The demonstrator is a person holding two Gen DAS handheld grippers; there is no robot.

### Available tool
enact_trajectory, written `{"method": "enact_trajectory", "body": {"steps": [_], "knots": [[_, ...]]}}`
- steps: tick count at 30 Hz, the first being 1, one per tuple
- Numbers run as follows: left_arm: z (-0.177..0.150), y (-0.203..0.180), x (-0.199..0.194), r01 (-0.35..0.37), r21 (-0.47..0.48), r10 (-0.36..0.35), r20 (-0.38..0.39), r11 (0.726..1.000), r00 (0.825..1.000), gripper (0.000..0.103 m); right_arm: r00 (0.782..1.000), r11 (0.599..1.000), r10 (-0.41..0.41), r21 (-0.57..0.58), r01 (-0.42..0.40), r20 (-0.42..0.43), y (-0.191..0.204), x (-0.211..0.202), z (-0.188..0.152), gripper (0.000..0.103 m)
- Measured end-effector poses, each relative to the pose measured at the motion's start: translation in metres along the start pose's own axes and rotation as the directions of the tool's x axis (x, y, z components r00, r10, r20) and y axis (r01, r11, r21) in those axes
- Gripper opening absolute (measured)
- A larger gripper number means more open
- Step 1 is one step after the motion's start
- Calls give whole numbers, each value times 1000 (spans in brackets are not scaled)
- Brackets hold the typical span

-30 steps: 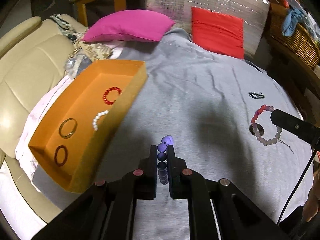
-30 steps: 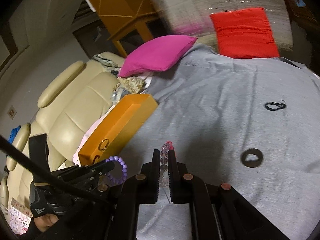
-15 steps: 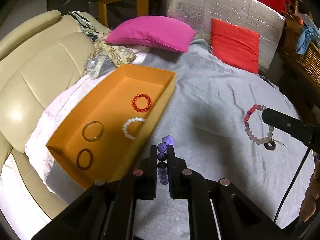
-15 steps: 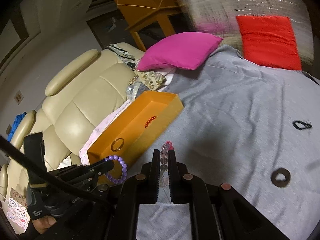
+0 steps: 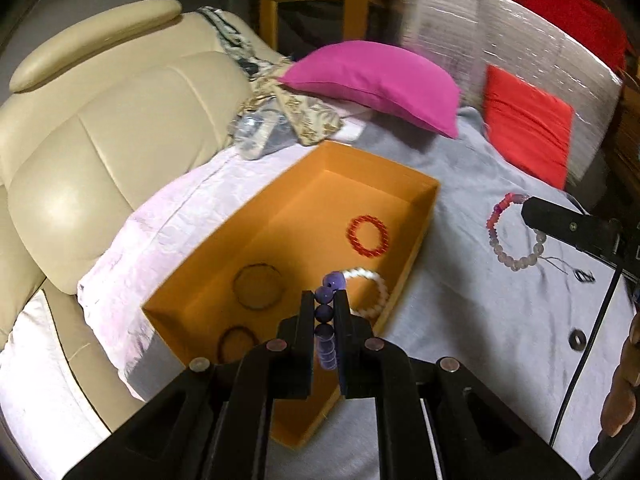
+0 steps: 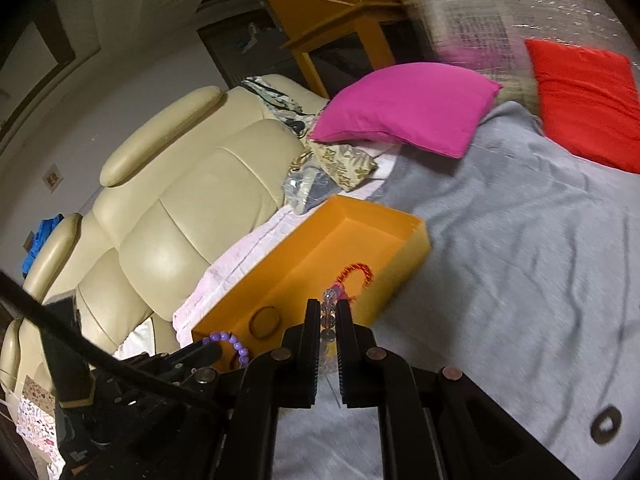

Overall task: Organize jewelry
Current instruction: 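Lower both bracelets into the orange tray and open both tools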

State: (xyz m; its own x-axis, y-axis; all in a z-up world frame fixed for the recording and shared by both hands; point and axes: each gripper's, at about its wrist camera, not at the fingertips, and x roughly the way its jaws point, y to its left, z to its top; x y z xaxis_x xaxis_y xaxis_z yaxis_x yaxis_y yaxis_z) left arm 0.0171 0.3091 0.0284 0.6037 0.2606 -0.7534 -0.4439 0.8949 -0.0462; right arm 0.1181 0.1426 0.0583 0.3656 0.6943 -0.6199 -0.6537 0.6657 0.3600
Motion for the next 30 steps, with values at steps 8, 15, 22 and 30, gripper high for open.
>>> {"method": "enact_trajectory", "body": {"steps": [8, 15, 22, 30], "knots": [[16, 14, 42, -58, -28, 57, -44, 998, 997, 9, 998, 1000, 17, -11, -17, -56, 15, 69, 28, 8], [19, 26, 77, -87, -48, 82, -99, 995, 992, 9, 991, 1000, 1, -8, -2, -131, 9, 127, 34, 8], [20, 35, 100, -99, -63, 90, -133, 993, 987, 9, 984, 1000, -6, -5, 5, -181, 2, 160, 31, 8], [23, 40, 115, -104, -70, 91, -160, 992, 983, 9, 980, 1000, -6, -11, 4, -201, 5, 182, 38, 8]]}}
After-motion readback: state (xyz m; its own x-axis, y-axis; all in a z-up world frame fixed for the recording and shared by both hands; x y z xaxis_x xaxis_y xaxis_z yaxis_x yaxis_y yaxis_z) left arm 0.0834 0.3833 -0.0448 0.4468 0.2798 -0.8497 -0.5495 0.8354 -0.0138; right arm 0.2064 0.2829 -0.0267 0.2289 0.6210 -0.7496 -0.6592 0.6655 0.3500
